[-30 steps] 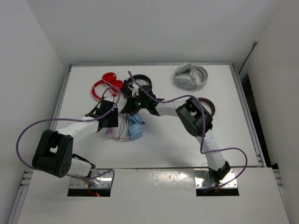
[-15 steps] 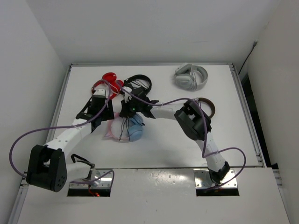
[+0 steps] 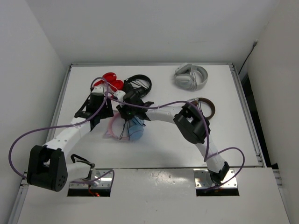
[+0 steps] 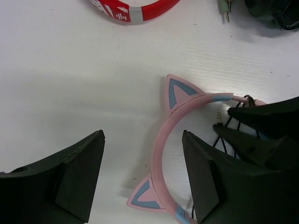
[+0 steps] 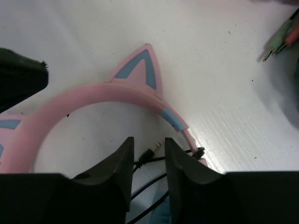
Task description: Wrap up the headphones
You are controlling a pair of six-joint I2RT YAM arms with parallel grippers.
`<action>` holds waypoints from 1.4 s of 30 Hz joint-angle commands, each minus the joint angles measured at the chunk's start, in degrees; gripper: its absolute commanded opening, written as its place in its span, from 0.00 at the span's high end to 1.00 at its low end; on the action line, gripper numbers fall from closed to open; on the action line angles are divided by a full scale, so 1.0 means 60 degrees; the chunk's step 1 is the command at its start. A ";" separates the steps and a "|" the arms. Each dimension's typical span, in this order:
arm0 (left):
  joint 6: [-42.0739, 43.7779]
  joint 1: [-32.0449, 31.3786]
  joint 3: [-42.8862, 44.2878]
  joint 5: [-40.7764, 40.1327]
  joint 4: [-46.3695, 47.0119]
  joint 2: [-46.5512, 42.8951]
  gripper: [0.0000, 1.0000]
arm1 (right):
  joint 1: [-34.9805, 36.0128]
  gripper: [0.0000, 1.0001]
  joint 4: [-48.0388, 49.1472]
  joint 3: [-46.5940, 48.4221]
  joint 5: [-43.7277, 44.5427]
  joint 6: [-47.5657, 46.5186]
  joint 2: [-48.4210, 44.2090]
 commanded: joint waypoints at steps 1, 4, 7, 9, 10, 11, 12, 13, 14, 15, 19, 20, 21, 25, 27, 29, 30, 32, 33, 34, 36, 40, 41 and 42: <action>-0.0127 0.0116 0.0452 0.0084 0.0118 0.0089 0.27 | 0.0119 0.66 -0.0290 0.0199 0.1081 -0.0565 -0.0623; -0.0214 0.0116 0.0452 0.0084 0.0205 0.0089 0.26 | 0.0119 0.58 -0.0160 0.0067 0.1082 -0.0566 -0.0712; -0.0214 0.0218 0.0452 0.0317 0.0395 -0.0146 0.26 | 0.0207 0.51 0.0192 -0.0153 0.1082 -0.0566 -0.1135; -0.0301 0.0321 0.0452 0.0463 0.0483 -0.0248 0.25 | 0.0207 0.47 0.0280 -0.0401 0.1082 -0.0304 -0.1399; -0.0302 0.0480 0.0554 0.0639 0.0484 -0.0364 0.23 | 0.0207 0.47 0.0281 -0.0518 0.1082 -0.0303 -0.1705; -0.0404 0.0685 0.0671 0.0901 0.0571 -0.0365 0.22 | 0.0207 0.43 0.0382 -0.0606 0.1082 -0.0158 -0.1896; -0.0405 0.0789 0.0759 0.1020 0.0572 -0.0365 0.22 | 0.0207 0.43 0.0383 -0.0709 0.1082 -0.0040 -0.2087; -0.0492 0.0891 0.0862 0.1181 0.0572 -0.0365 0.22 | 0.0207 0.42 0.0383 -0.0913 0.1082 -0.0039 -0.2292; -0.0493 0.1095 0.1080 0.1342 0.0572 -0.0365 0.22 | 0.0091 0.40 0.0470 -0.1045 0.0995 0.0063 -0.2758; -0.0493 0.1097 0.1242 0.1619 0.0572 -0.0365 0.22 | -0.0012 0.39 0.0471 -0.1308 0.0849 0.0165 -0.3009; -0.0216 0.1215 0.2339 0.1842 -0.0305 0.0263 0.20 | -0.0407 0.33 0.0254 -0.1954 0.0453 0.0253 -0.4356; 0.0032 0.1316 0.2589 0.1943 -0.0844 0.0598 0.19 | -0.0713 0.32 0.0121 -0.2071 0.0452 0.0370 -0.4635; 0.0194 0.1317 0.3012 0.2162 -0.1110 0.0761 0.14 | -0.0962 0.18 -0.0054 -0.2260 -0.0041 0.0371 -0.5160; 0.0956 0.1638 0.3250 0.2967 -0.1801 0.1114 0.05 | -0.2602 0.03 -0.1080 -0.3036 -0.0777 0.0226 -0.6564; 0.1512 0.2107 0.2857 0.4076 -0.1801 0.1114 0.01 | -0.3803 0.00 -0.1241 -0.3871 -0.0691 -0.0213 -0.7314; 0.1878 0.2211 0.2767 0.4550 -0.1801 0.1114 0.01 | -0.4883 0.00 -0.2144 -0.4238 -0.0299 -0.0971 -0.8165; 0.2127 0.2312 0.2651 0.4552 -0.1888 0.1114 0.01 | -0.5326 0.00 -0.2470 -0.4356 -0.0295 -0.1136 -0.8400; 0.2232 0.2313 0.2533 0.4552 -0.1889 0.0895 0.01 | -0.6321 0.00 -0.3318 -0.4779 -0.0876 -0.1138 -0.9173; 0.2362 0.2313 0.2272 0.4407 -0.1889 0.0894 0.01 | -0.7356 0.00 -0.3482 -0.4999 -0.1127 -0.1312 -0.9454; 0.2364 0.2313 0.2182 0.4246 -0.1889 0.0764 0.01 | -0.7830 0.00 -0.3585 -0.5248 -0.1492 -0.1429 -0.9790; 0.2597 0.2313 0.1861 0.4141 -0.1889 0.0515 0.01 | -0.8781 0.00 -0.3586 -0.6024 -0.1964 -0.1518 -1.0711; 0.2598 0.2401 0.1331 0.4039 -0.1772 0.0148 0.01 | -0.9665 0.00 -0.3762 -0.7166 -0.2505 -0.1534 -1.1726; 0.2598 0.2401 0.1230 0.4039 -0.1671 0.0147 0.01 | -0.9782 0.00 -0.3762 -0.7329 -0.2507 -0.1533 -1.1901; 0.2787 0.2401 0.1229 0.4155 -0.1670 0.0060 0.01 | -0.9899 0.00 -0.3617 -0.7621 -0.2507 -0.1316 -1.2048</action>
